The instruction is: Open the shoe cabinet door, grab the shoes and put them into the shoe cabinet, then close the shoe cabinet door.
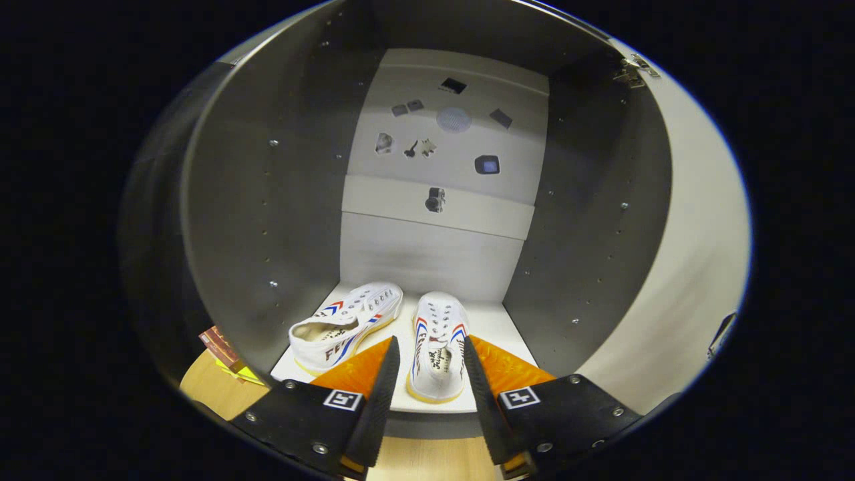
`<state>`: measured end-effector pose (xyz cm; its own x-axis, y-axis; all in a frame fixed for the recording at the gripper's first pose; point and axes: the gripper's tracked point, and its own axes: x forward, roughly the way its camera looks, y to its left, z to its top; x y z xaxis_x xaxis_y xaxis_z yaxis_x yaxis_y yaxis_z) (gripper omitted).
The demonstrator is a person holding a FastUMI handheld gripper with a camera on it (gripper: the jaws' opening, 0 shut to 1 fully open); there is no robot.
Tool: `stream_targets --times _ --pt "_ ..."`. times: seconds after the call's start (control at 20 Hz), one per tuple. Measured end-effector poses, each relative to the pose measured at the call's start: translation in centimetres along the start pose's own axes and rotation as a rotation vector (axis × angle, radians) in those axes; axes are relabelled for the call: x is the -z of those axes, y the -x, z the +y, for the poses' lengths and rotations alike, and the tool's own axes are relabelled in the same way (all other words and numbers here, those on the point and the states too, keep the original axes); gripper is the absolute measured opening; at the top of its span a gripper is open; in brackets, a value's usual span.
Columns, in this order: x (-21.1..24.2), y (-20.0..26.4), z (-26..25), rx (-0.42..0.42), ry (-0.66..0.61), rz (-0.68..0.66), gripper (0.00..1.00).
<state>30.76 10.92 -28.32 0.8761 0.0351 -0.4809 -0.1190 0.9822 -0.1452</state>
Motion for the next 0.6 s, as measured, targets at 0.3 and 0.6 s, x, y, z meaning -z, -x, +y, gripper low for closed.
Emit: stream_targets --times 0.3,0.6 --pt "1.9 9.9 -1.1 -0.045 -0.052 -0.056 0.83" --pt "3.8 19.1 -3.9 -0.075 -0.107 -0.114 0.91"
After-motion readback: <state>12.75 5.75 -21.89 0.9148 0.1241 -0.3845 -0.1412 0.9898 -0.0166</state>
